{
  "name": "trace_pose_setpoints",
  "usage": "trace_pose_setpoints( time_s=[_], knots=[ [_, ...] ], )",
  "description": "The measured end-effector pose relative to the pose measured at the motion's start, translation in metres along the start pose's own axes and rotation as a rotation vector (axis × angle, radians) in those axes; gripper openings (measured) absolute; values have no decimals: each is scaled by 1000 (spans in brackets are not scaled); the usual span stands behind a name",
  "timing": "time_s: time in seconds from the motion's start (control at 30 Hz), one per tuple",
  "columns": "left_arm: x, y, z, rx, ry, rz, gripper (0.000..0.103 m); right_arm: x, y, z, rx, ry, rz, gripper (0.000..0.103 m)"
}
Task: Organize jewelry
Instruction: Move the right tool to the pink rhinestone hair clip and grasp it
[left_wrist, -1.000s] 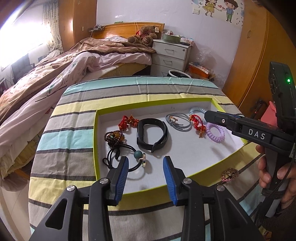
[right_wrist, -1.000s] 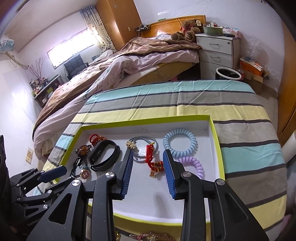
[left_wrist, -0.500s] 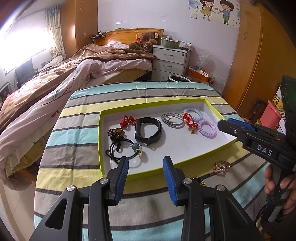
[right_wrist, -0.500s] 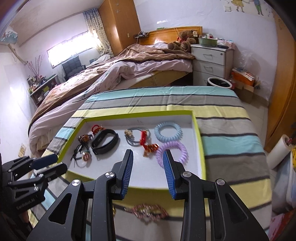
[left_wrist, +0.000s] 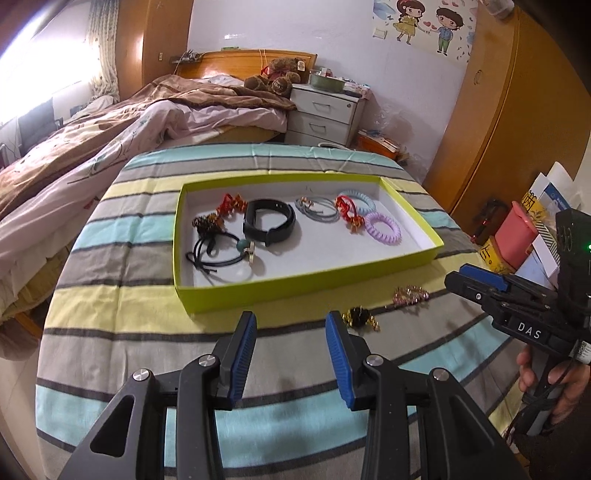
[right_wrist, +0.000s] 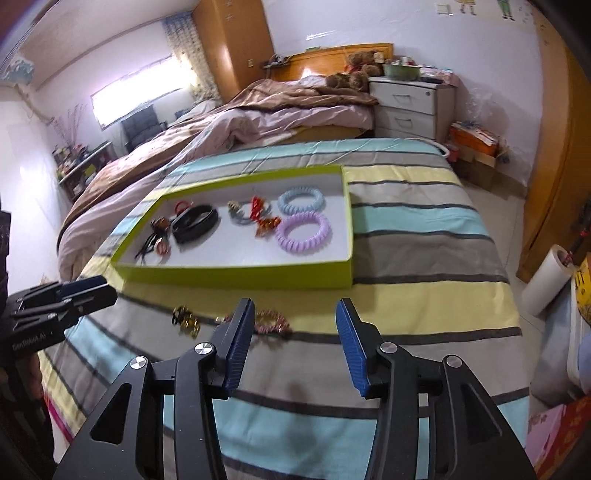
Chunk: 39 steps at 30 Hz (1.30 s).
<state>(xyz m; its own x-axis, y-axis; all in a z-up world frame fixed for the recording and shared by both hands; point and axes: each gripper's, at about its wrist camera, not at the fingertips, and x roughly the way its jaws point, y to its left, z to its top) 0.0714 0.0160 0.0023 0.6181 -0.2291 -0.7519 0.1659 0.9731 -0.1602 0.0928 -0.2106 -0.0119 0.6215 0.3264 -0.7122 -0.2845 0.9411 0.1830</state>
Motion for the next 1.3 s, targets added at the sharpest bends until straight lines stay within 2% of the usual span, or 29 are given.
trace_pose_setpoints(
  time_s=[0.13,0.17,0.23,0.33,0.47,0.67,0.83,0.93,1.1,1.3],
  knots=[
    [2,2,-4,-12,13,-3,41,13,-1,2,-41,39,65,47],
    [3,2,-6,-12,17,-4,48,16,0,2,-47,53,72,47],
    [3,3,-8,-13,21,-5,54,25,1,4,-62,79,117,47],
    [3,2,-9,-15,24,-19,54,33,4,5,-99,94,111,47],
    [4,2,-9,-17,29,-11,54,36,11,-2,-158,151,149,47],
    [5,3,-10,-25,36,-14,54,27,28,-16,-212,175,205,47],
    [6,4,-10,-27,41,-10,54,24,23,-3,-231,89,109,47],
    [7,5,-10,-29,45,-6,54,35,19,3,-247,117,121,47],
    [10,4,-9,-32,53,-3,54,53,29,1,-364,173,123,47],
    [12,2,-8,-24,54,-6,54,54,27,3,-354,172,136,47]
  ],
)
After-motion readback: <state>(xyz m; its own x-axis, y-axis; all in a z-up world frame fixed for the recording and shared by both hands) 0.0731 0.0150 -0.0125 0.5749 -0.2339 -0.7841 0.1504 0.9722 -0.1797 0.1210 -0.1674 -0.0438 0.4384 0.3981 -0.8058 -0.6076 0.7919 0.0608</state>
